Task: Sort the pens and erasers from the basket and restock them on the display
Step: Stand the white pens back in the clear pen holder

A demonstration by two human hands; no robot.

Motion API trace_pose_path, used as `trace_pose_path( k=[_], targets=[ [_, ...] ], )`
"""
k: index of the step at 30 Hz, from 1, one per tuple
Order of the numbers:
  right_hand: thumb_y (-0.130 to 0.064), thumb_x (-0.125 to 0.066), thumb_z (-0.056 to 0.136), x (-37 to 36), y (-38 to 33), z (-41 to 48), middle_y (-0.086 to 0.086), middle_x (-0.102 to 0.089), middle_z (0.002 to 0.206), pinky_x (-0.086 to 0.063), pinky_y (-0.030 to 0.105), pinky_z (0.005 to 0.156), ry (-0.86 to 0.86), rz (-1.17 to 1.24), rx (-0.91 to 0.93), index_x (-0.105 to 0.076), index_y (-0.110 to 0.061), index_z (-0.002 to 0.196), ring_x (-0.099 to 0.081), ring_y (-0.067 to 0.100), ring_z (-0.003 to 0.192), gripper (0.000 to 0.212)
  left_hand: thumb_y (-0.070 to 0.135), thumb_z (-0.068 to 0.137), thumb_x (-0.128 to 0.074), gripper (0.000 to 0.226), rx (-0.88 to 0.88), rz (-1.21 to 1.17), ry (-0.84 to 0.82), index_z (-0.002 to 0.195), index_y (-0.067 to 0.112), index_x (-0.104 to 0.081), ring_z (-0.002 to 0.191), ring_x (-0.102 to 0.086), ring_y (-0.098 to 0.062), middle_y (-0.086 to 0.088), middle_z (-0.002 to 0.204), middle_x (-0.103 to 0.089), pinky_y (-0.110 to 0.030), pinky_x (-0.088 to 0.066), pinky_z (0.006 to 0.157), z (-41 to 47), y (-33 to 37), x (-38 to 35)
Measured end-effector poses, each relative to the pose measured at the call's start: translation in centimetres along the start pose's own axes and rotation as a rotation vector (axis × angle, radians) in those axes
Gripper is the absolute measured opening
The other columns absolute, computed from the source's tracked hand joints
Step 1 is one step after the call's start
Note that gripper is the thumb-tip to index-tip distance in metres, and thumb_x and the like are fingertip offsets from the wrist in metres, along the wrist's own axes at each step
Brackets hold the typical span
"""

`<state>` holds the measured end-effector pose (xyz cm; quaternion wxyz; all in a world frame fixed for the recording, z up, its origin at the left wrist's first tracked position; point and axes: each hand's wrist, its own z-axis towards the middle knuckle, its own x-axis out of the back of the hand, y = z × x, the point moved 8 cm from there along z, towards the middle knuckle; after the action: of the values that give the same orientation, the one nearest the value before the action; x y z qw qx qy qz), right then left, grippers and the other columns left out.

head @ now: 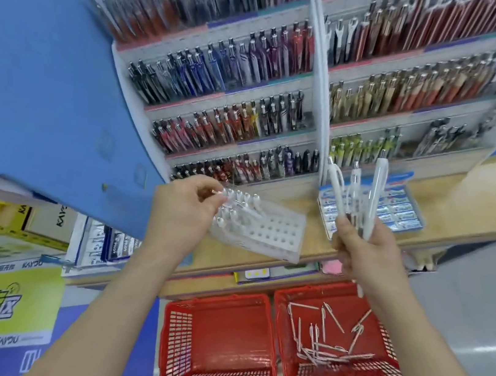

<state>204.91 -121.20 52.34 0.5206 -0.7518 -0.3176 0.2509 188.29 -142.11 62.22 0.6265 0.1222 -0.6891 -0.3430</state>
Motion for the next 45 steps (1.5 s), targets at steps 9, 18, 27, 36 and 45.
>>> trace_pose_path(
  k=[9,18,27,36,45],
  targets=[
    [-0.023,-0.053,0.096,0.3,0.3,0.5,0.014,-0.038,0.066,-0.022,0.018,0.038,-0.136,0.078,-0.036,-0.047,-0.006,0.085,-0.029,0.014,0.047,0.021,0.019,0.087,-0.065,0.013,-0.131,0.311,-0.072,0.094,0.011,-0.072,0.083,-0.065,-0.027,-0.009,0.087,-0.072,-0.039,-0.05,0.075,1.0,0.6,-5.9],
    [-0.021,-0.049,0.097,-0.6,1.0,0.2,0.013,-0.037,0.068,-0.018,0.022,0.04,-0.219,0.089,-0.088,-0.045,-0.003,0.09,-0.027,0.013,0.045,0.02,0.019,0.088,-0.062,0.012,-0.218,0.403,-0.134,0.093,0.014,-0.073,0.084,-0.059,-0.024,-0.005,0.088,-0.064,-0.035,-0.045,0.075,1.8,0.3,-8.5],
    [-0.021,-0.05,0.096,-2.3,1.0,-0.7,0.01,-0.04,0.064,-0.018,0.023,0.04,-0.317,0.074,-0.096,-0.046,-0.003,0.089,-0.027,0.015,0.048,0.019,0.021,0.092,-0.056,0.016,-0.211,0.472,-0.171,0.097,0.014,-0.069,0.092,-0.055,-0.024,-0.004,0.094,-0.057,-0.033,-0.039,0.074,1.8,-0.2,-10.3],
    [-0.028,-0.056,0.095,-3.7,0.1,-0.7,-0.012,-0.055,0.064,-0.038,0.024,0.053,-0.437,-0.204,0.121,-0.06,-0.029,0.101,-0.047,0.007,0.054,0.007,0.037,0.09,-0.059,0.02,0.078,-0.386,-0.28,0.092,0.02,-0.068,0.054,-0.051,-0.007,0.001,0.062,-0.06,-0.03,-0.047,0.057,-1.3,3.9,-6.3],
    [-0.023,-0.054,0.095,-4.2,0.3,-1.4,0.006,-0.053,0.063,-0.018,0.023,0.042,-0.466,0.063,-0.139,-0.053,-0.007,0.087,-0.029,0.015,0.047,0.017,0.009,0.085,-0.066,0.006,0.193,-0.643,-0.275,0.086,0.011,-0.071,0.06,-0.059,-0.014,-0.003,0.066,-0.065,-0.023,-0.052,0.059,-2.8,2.0,-4.3]
  ],
)
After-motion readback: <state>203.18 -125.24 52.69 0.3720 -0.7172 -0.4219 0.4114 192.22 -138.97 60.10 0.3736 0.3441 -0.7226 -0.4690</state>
